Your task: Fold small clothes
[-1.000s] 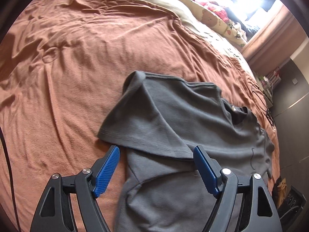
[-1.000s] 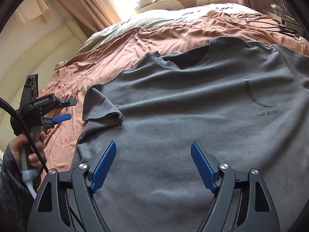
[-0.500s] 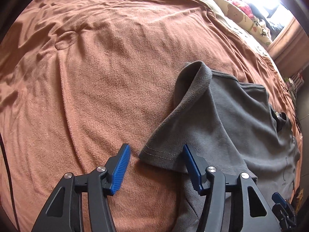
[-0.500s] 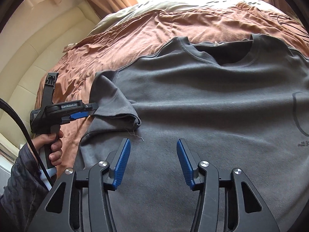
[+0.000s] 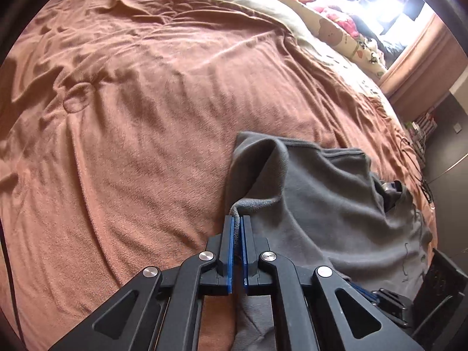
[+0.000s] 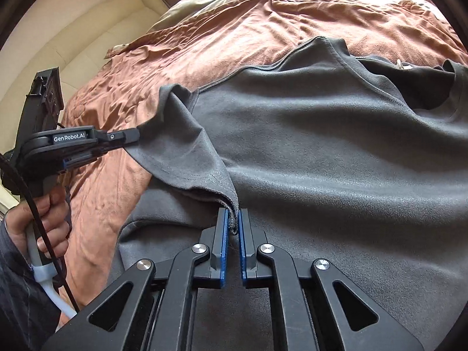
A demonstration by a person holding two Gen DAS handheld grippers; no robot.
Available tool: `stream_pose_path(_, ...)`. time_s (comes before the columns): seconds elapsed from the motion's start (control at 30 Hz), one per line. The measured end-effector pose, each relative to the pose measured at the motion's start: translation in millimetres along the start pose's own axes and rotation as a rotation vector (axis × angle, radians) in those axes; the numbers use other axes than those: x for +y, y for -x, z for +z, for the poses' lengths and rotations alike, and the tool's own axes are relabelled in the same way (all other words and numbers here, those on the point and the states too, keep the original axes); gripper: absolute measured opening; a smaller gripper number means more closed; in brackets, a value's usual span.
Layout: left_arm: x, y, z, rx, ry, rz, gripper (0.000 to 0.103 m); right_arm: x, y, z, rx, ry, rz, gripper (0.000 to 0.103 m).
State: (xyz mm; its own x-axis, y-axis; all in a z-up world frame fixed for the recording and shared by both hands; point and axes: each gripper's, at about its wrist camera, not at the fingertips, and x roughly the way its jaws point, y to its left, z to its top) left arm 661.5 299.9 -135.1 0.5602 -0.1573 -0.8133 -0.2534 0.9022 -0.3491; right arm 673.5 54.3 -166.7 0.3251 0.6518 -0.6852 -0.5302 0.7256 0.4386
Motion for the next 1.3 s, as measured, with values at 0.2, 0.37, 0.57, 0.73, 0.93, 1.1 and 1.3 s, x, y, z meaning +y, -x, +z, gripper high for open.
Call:
stream_pose_path(0.2, -34, 14, 25, -0.031, -0.048, -0.078, 0.004, 2, 26, -12, -0.053, -0.024, 0.059, 0.003)
stream_pose_path(0.37, -68, 15, 31, -0.025, -0.096, -0.147, 0.004, 0, 41, -26, -0.074, -0.064, 0.073, 0.003)
stream_pose_path(0.57, -105, 3, 21, 0.02, -0.166, -0.243, 0.004, -4, 50, -39, -0.062, -0.114, 0.078, 0.003)
stream_pose_path(0.73, -100, -2, 19, 0.019, -0.134, -0.209, 0.064, -9, 50, -42, -0.029, -0.125, 0.003, 0.031)
stream_pose_path(0.93, -60, -1, 21, -0.014, -0.081, -0.08, 0.069, -19, 63, -36, -0.088, -0.174, 0.032, 0.073)
stream_pose_path(1.1, -27, -8, 14, -0.004, -0.022, -0.028, 0.068, -23, 55, -22, -0.097, -0.165, 0.069, 0.073)
stream_pose_path(1.3, -9, -22, -1, 0.055, -0.008, -0.017, 0.053, -49, 29, 1, -0.085, -0.247, 0.139, 0.073)
